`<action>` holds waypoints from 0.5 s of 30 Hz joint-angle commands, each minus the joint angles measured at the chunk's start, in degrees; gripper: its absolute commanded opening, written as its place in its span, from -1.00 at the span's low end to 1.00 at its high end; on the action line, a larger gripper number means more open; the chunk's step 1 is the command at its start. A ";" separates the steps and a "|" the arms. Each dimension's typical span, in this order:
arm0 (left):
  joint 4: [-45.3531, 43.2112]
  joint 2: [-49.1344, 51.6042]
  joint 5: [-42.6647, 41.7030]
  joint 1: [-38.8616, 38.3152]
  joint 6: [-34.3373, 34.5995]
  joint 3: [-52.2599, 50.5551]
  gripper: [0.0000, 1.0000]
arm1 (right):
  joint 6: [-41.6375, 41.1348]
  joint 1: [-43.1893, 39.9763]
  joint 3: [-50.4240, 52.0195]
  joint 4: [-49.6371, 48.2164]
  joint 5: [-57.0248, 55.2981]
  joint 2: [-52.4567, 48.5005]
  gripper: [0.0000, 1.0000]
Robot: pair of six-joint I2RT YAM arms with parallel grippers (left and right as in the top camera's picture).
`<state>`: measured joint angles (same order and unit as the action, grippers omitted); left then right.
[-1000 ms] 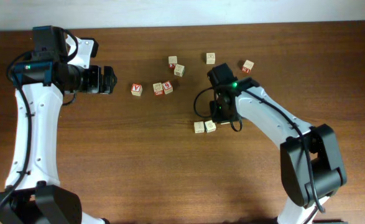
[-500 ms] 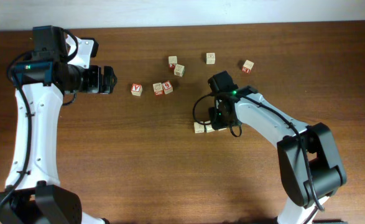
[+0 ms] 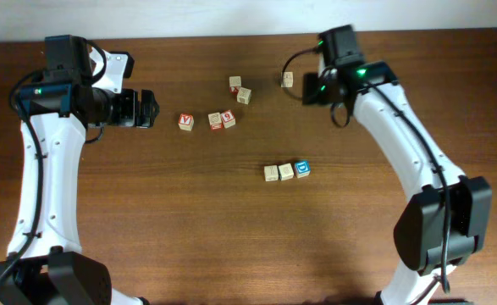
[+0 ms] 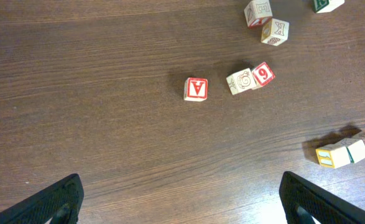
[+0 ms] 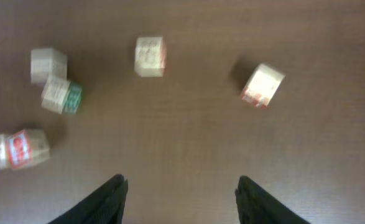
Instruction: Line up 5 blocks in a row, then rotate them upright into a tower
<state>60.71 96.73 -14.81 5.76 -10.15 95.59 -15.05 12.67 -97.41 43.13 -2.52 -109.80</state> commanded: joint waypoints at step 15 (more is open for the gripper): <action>0.07 0.31 -0.44 0.02 0.28 1.16 0.98 | -12.96 -3.80 -0.66 -17.05 -13.42 -18.64 0.40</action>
<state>60.71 96.77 -14.81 5.76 -10.15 95.59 -25.28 8.93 -97.56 26.89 -13.61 -125.84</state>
